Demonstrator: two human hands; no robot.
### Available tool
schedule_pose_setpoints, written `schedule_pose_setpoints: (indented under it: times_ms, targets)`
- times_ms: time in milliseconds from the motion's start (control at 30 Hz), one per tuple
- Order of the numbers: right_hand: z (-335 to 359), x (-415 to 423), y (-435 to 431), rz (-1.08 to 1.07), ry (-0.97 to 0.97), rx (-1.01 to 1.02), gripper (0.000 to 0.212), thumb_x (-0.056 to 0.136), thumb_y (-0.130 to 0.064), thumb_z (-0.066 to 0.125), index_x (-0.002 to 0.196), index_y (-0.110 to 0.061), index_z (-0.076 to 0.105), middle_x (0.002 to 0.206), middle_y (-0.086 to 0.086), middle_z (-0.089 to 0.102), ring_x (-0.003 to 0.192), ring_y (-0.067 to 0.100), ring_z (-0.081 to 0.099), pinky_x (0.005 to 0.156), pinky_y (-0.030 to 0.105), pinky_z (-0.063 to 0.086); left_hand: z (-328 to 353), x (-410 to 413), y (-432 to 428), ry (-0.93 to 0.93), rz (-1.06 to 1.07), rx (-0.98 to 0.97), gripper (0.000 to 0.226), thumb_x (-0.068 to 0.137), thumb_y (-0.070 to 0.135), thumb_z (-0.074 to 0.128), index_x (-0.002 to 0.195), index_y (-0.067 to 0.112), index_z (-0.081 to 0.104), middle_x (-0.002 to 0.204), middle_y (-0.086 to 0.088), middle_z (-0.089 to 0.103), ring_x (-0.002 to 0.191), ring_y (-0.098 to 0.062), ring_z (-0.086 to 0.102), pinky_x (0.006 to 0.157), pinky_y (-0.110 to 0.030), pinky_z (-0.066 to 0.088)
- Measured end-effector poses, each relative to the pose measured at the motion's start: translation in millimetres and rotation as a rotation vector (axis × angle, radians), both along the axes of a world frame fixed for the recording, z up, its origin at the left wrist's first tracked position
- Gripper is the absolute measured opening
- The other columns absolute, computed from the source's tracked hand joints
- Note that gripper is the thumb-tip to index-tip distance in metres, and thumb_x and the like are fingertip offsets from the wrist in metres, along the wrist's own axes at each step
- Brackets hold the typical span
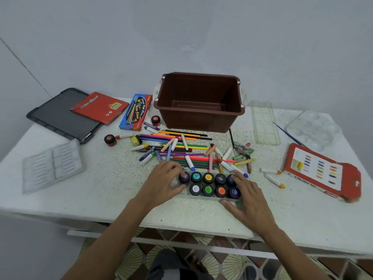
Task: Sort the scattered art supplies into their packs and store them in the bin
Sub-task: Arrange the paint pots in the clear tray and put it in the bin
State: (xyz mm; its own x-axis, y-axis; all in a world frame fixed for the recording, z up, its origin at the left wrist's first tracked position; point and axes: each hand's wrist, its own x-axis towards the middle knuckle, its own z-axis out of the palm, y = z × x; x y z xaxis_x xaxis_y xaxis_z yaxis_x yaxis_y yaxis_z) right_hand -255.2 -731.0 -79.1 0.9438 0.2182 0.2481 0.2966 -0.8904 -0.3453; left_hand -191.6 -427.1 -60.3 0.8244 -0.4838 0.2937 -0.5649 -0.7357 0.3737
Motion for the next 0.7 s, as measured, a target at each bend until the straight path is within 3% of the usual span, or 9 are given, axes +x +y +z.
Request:
schedule_pose_setpoints:
  times_ms: [100, 200, 300, 433, 600, 700]
  targets:
    - [0, 0, 0, 0.000, 0.003, 0.000, 0.076, 0.088, -0.071, 0.044, 0.144, -0.020, 0.040, 0.153, -0.002, 0.040, 0.124, 0.017, 0.044, 0.101, 0.034, 0.040, 6, 6, 4, 0.030, 0.033, -0.055, 0.037, 0.085, 0.048, 0.060, 0.107, 0.019, 0.064, 0.108, 0.006, 0.060, 0.102, -0.006, 0.049, 0.090, -0.016, 0.036]
    - [-1, 0, -1, -0.002, 0.010, -0.005, 0.077, 0.088, -0.072, 0.043, 0.144, -0.020, 0.040, 0.153, -0.003, 0.039, 0.125, 0.017, 0.044, 0.102, 0.033, 0.039, 10, 18, 7, -0.006, 0.204, -0.119, 0.034, 0.085, 0.031, 0.072, 0.114, 0.015, 0.064, 0.107, 0.000, 0.065, 0.098, -0.012, 0.055, 0.087, -0.025, 0.045]
    - [-2, 1, 0, -0.004, 0.016, -0.009, 0.078, 0.088, -0.072, 0.045, 0.145, -0.020, 0.040, 0.153, -0.003, 0.038, 0.125, 0.018, 0.045, 0.102, 0.035, 0.041, 14, 36, 14, -0.013, 0.415, -0.130, 0.030, 0.087, 0.018, 0.071, 0.115, 0.013, 0.064, 0.110, -0.006, 0.065, 0.102, -0.020, 0.057, 0.086, -0.034, 0.048]
    - [-1, 0, 0, -0.006, 0.019, -0.010, 0.079, 0.088, -0.073, 0.044, 0.145, -0.019, 0.040, 0.154, -0.002, 0.038, 0.125, 0.019, 0.046, 0.102, 0.037, 0.043, 15, 63, 29, -0.017, 0.590, -0.046, 0.030, 0.090, 0.016, 0.062, 0.119, 0.014, 0.060, 0.118, -0.011, 0.059, 0.107, -0.028, 0.054, 0.084, -0.042, 0.047]
    - [-2, 1, -1, 0.008, 0.009, -0.003, 0.079, 0.088, -0.072, 0.045, 0.144, -0.017, 0.041, 0.154, -0.002, 0.038, 0.122, 0.021, 0.049, 0.099, 0.040, 0.046, 20, 87, 44, 0.157, 0.755, 0.145, 0.043, 0.095, 0.018, 0.053, 0.138, 0.022, 0.051, 0.140, -0.015, 0.045, 0.125, -0.037, 0.042, 0.098, -0.052, 0.039]
    - [-3, 1, -1, 0.004, 0.005, 0.002, 0.079, 0.088, -0.073, 0.044, 0.144, -0.018, 0.041, 0.154, -0.003, 0.038, 0.123, 0.020, 0.048, 0.100, 0.039, 0.045, 20, 96, 50, 0.173, 0.799, 0.156, 0.040, 0.098, 0.017, 0.048, 0.138, 0.024, 0.054, 0.143, -0.018, 0.044, 0.128, -0.039, 0.040, 0.101, -0.052, 0.038]
